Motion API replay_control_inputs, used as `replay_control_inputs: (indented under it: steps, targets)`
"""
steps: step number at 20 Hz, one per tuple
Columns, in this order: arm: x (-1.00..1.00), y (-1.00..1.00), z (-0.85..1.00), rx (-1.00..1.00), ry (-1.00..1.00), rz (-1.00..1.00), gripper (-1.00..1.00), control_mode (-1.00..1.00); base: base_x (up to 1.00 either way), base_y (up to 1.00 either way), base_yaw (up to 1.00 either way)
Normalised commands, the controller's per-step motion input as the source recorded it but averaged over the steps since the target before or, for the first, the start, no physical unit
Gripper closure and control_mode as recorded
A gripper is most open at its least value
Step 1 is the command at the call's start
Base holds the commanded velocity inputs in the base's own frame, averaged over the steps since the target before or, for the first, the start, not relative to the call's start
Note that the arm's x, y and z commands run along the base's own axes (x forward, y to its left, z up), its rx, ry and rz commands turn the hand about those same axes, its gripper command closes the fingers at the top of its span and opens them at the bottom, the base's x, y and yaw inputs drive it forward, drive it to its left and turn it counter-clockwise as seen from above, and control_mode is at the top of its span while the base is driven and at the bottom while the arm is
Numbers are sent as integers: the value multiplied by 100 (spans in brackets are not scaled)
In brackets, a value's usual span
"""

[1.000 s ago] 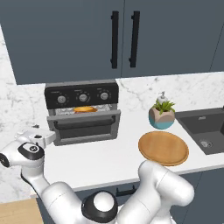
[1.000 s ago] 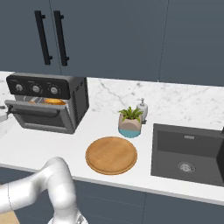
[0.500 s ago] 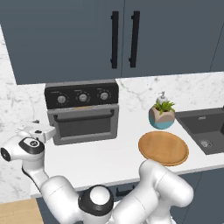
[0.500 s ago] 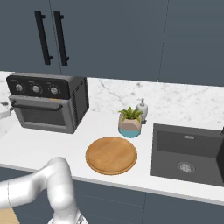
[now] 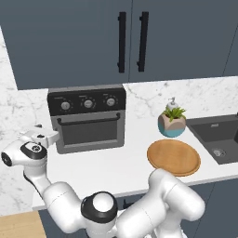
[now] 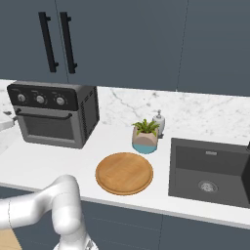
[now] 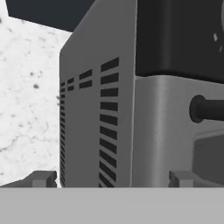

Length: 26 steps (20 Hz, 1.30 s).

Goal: Pick up the kebab skewer and baguette bread, and place them inside the toaster oven. Close the toaster oven door and start by setting the timer.

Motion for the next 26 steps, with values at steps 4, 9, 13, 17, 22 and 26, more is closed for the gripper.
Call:
replay_control_inputs:
  steps: [4,9,13,17,22,26]
  targets:
    - [11,0,0,0,0,0,-100,-100,0,0,0]
    - [-5,0,1,0,0,0,-100,-100,0,0,0]
    - [-37,-1,8,0,0,0,-100,-100,0,0,0]
    - [-39,-10,21,0,0,2,-100,-100,0,0,0]
    - [-20,-24,39,1,0,3,-100,-100,0,0,0]
    - [-5,-45,29,3,0,6,-100,-100,0,0,0]
